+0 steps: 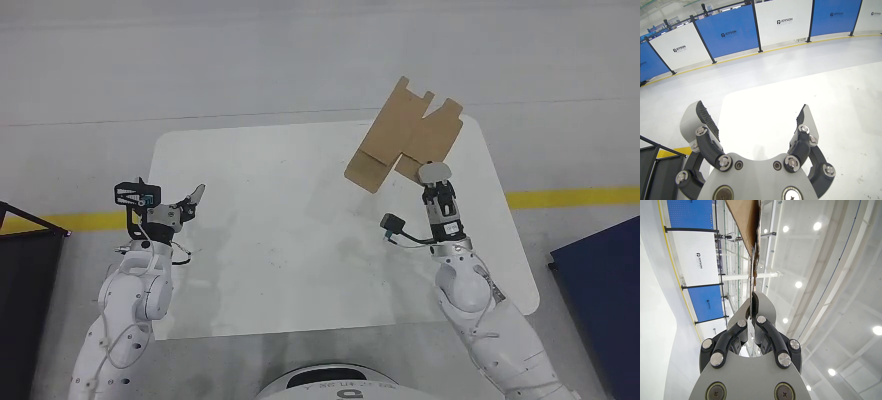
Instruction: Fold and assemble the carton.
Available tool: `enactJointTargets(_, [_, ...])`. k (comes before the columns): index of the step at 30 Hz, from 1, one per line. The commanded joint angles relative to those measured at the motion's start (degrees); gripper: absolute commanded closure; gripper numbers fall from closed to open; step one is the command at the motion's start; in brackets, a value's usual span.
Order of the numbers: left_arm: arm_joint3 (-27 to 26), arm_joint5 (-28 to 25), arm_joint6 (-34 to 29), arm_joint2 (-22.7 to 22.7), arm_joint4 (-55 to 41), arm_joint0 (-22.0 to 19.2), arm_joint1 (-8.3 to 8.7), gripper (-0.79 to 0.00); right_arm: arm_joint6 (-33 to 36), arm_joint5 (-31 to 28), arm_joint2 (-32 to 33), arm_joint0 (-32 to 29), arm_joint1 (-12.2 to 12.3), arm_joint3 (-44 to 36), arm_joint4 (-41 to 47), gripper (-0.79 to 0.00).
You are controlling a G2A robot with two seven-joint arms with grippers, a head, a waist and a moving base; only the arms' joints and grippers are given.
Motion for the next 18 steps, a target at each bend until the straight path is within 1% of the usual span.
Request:
enactJointTargets(1, [0.00, 0.00, 0.00, 0.00, 0.00, 0.00, 0.00, -0.785, 0.00, 0.01, 0.00, 0.00, 0.00, 0.00, -0.01, 0.000])
enactJointTargets(2, [0.00, 0.00, 0.00, 0.00, 0.00, 0.00, 0.00, -0.785, 0.00, 0.01, 0.00, 0.00, 0.00, 0.00, -0.01, 0.000])
enactJointTargets(4, [0.00, 0.00, 0.00, 0.00, 0.00, 0.00, 0.00, -0.785, -2.36, -3.10, -0.45, 0.53, 0.04, 1.43, -2.10, 0.000])
enactJointTargets(5, [0.00, 0.00, 0.00, 0.00, 0.00, 0.00, 0.00, -0.785, -4.42, -2.51, -1.28, 0.57, 0.03, 0.67, -2.03, 0.000])
enactJointTargets(6, [0.00, 0.00, 0.00, 0.00, 0.00, 0.00, 0.00, -0.785, -5.91, -0.10, -1.31, -0.03, 0.08, -0.65, -2.05, 0.000])
enactJointTargets(7, [0.00, 0.00, 0.00, 0.00, 0.00, 0.00, 0.00, -0.785, -8.48, 0.99, 0.09, -0.27, 0.57, -1.53, -2.10, 0.000])
enactJointTargets(9, [0.00, 0.00, 0.00, 0.00, 0.00, 0.00, 0.00, -0.785, -16.06, 3.23, 3.50, -1.57, 2.02, -4.05, -2.10, 0.000])
enactJointTargets(14, [0.00, 0.00, 0.00, 0.00, 0.00, 0.00, 0.00, -0.785, -25.21, 6.05, 12.09, -6.88, 4.32, -10.63, -2.10, 0.000])
enactJointTargets(17, [0.00, 0.00, 0.00, 0.00, 0.00, 0.00, 0.00, -0.785, -32.62, 8.64, 18.90, -9.76, 5.40, -14.18, -2.10, 0.000])
enactJointTargets(18, [0.00, 0.00, 0.00, 0.00, 0.00, 0.00, 0.00, -0.785, -33.90, 9.00, 20.96, -11.08, 5.52, -15.65, -2.10, 0.000])
